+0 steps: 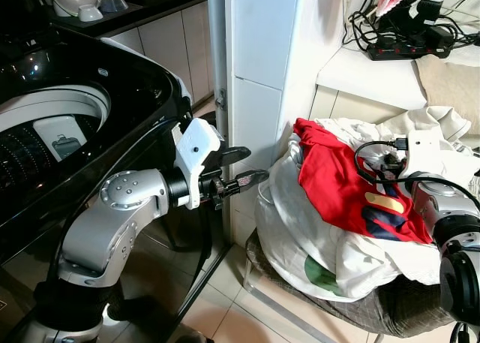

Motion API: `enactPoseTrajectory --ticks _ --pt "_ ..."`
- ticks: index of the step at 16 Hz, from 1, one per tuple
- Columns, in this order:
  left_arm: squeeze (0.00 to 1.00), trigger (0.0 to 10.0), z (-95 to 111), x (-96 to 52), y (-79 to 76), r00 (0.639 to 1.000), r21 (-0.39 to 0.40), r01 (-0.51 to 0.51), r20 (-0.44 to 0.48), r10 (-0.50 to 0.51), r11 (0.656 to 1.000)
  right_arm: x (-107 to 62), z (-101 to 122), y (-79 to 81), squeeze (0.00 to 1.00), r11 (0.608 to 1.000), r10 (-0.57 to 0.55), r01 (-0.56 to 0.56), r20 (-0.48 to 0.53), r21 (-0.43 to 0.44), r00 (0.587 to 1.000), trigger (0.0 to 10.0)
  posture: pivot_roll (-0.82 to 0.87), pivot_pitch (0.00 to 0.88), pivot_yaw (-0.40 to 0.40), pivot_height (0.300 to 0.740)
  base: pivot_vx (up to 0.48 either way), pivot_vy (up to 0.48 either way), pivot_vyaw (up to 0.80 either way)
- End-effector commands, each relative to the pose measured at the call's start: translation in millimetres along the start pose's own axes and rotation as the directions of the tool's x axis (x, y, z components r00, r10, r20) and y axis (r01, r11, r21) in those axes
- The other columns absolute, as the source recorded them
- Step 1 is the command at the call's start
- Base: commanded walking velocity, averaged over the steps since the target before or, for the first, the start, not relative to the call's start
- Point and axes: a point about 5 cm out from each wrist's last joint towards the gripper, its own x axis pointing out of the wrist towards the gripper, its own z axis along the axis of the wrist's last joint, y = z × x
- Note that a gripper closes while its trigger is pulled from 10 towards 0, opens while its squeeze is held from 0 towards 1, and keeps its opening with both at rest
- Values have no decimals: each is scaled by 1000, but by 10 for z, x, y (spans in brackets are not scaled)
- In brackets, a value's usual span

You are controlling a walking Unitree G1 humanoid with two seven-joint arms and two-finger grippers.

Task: Clothes washing

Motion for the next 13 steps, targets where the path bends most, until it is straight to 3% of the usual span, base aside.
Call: enactPoseTrajectory --ticks 1,5,6,7,8,9,10,11,12,13 --pt "0 10000 58 40 14 1000 27 0 13 0 1000 -3 101 -63 0 1000 -12 12 19 13 1000 0 58 0 37 740 0 0 0" --pt "0 10000 93 77 68 996 28 -60 65 58 998 -34 475 -113 0 999 27 -20 156 -43 987 0 21 0 33 740 0 0 0" --pt "0 10000 140 88 105 990 32 -101 104 97 994 -123 725 -104 0 991 112 -89 246 -102 963 0 2 0 35 740 0 0 0" --pt "0 10000 162 92 118 987 33 -116 120 111 993 -184 821 -93 0 984 150 -117 278 -135 949 0 2 0 35 740 0 0 0" --pt "0 10000 231 105 142 976 21 -142 168 136 990 -395 1075 -112 0 971 209 -151 356 -184 911 0 -15 0 40 740 0 0 0" --pt "0 10000 259 112 152 971 19 -153 188 147 988 -494 1188 -141 0 969 217 -149 393 -196 894 0 -22 0 41 740 0 0 0" --pt "0 10000 319 132 161 960 21 -169 229 159 985 -726 1494 -199 0 972 225 -159 500 -171 836 0 -35 0 47 740 0 0 0" --pt "0 10000 337 141 160 957 22 -172 243 161 985 -809 1600 -214 0 973 228 -171 539 -154 811 0 -40 0 49 740 0 0 0" --pt "0 10000 390 172 150 950 23 -168 271 156 986 -1067 1902 -195 0 957 280 -259 632 -129 722 0 -52 0 52 740 0 0 0" --pt "0 10000 418 189 144 947 25 -166 283 152 986 -1212 2040 -157 0 937 325 -321 670 -135 667 0 -53 0 52 740 0 0 0"
